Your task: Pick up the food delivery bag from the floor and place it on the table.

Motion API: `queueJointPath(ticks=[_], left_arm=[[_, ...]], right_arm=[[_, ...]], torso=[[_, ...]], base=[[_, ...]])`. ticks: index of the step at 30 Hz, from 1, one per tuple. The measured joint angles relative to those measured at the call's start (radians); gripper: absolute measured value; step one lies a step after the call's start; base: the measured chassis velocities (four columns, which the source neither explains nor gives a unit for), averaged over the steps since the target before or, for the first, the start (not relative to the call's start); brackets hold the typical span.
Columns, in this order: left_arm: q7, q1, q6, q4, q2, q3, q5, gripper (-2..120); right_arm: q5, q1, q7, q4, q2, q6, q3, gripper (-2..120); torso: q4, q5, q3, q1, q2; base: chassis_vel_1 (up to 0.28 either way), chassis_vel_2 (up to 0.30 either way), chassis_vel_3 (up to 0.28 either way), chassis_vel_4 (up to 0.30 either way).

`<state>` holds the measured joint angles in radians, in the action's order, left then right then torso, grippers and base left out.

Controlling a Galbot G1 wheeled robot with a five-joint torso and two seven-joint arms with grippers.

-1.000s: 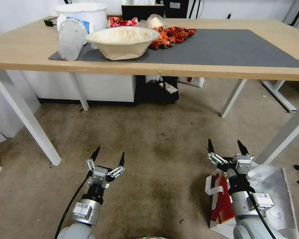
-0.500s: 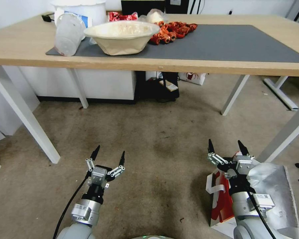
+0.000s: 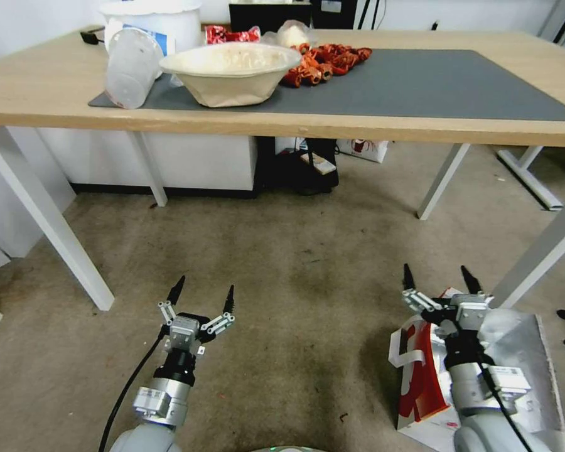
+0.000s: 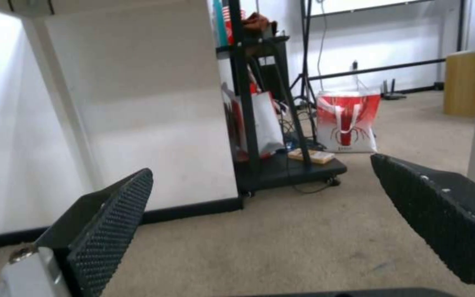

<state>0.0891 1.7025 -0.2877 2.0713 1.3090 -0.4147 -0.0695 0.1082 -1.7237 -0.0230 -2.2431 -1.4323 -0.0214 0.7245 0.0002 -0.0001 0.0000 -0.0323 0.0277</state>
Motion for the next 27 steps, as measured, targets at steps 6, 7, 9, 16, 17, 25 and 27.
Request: queueJointPath(ticks=[6,7,9,16,17,25,27], left_arm=[[0.007,-0.012,0.014,-0.015,-0.005,-0.005,-0.030,99],[0.007,-0.013,0.014,-0.018,-0.007,-0.006,-0.032,99],[0.007,-0.014,0.014,-0.020,-0.009,-0.006,-0.034,99],[0.008,-0.028,0.019,-0.038,-0.018,-0.009,-0.048,99],[0.008,-0.028,0.019,-0.038,-0.018,-0.009,-0.048,99],[0.008,-0.048,0.026,-0.061,-0.020,-0.002,-0.053,99],[0.008,-0.054,0.031,-0.068,-0.019,0.002,-0.056,99]], right_arm=[[0.041,0.001,0.023,0.063,0.025,-0.001,0.089,100],[0.044,0.001,0.027,0.073,0.029,-0.005,0.102,100],[0.049,0.000,0.031,0.082,0.033,-0.008,0.114,100],[0.077,-0.001,0.051,0.126,0.068,-0.012,0.183,100],[0.077,-0.001,0.051,0.126,0.068,-0.012,0.183,100],[0.094,0.011,0.058,0.193,0.106,-0.009,0.237,100],[0.093,0.017,0.059,0.222,0.113,-0.006,0.250,100]], torso=[[-0.0001,0.0002,0.000,0.000,0.001],[-0.0001,0.0004,0.000,0.000,0.001],[-0.0001,0.0003,0.000,0.000,0.001],[-0.0001,0.0002,0.000,0.000,0.002],[-0.0001,0.0002,0.000,0.000,0.002],[0.0000,0.0001,0.000,0.000,0.003],[-0.0001,0.0003,0.000,0.000,0.003]], base=[[0.000,0.000,0.000,0.000],[0.000,0.000,0.000,0.000],[0.000,0.000,0.000,0.000],[0.000,0.000,0.000,0.000],[0.000,0.000,0.000,0.000],[0.000,0.000,0.000,0.000],[0.000,0.000,0.000,0.000]])
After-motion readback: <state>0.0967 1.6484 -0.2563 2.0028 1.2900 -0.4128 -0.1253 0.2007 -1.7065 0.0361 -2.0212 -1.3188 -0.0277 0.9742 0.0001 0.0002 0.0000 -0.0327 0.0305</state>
